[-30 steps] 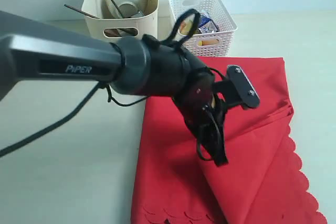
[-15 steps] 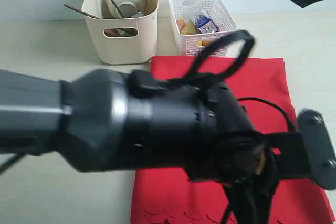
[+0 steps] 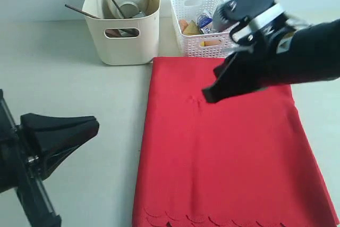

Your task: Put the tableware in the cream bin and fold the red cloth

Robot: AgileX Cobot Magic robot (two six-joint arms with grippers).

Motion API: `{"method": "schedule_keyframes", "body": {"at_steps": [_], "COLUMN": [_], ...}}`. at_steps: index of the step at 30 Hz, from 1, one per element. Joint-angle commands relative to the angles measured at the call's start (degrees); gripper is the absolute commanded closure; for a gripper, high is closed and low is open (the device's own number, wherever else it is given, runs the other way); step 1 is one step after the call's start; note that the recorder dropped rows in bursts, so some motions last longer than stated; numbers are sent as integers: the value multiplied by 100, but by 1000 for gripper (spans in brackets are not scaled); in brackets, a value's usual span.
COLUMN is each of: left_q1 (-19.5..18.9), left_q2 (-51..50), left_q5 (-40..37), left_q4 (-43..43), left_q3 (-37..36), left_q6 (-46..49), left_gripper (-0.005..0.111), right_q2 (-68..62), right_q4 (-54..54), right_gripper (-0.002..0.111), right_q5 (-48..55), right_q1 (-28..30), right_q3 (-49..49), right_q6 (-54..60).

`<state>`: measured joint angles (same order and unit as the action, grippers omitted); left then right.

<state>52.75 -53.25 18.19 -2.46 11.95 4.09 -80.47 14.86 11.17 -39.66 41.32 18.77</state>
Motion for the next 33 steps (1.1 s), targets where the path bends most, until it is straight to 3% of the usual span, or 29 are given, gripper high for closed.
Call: {"method": "schedule_keyframes", "body": {"at_steps": [1,6,13,23,33], "left_q1": [-19,-19,-19,-19,-19], "left_q2": [578,818,818,818,818], "left_q5": [617,664,675,764,762], "left_q4": [30,30,30,30,30], "left_q3": [-563,-724,-724,-724,-724], "left_q6": [-165,-165,-165,-165,-204], "left_gripper": [103,103,103,103,103], "right_q2": [-1211,-2385,-2522,-2500,-2131], "right_q4": [41,-213,-862,-4460,-4917], "right_gripper": [108,108,108,108,108], "right_q5": [-87,-317,459,2554,3133], "right_q1": [-236,-236,-140,406,1200], "right_q3": [47,47,47,-37,387], "right_q6": [74,59,-161,-4038,-4594]}}
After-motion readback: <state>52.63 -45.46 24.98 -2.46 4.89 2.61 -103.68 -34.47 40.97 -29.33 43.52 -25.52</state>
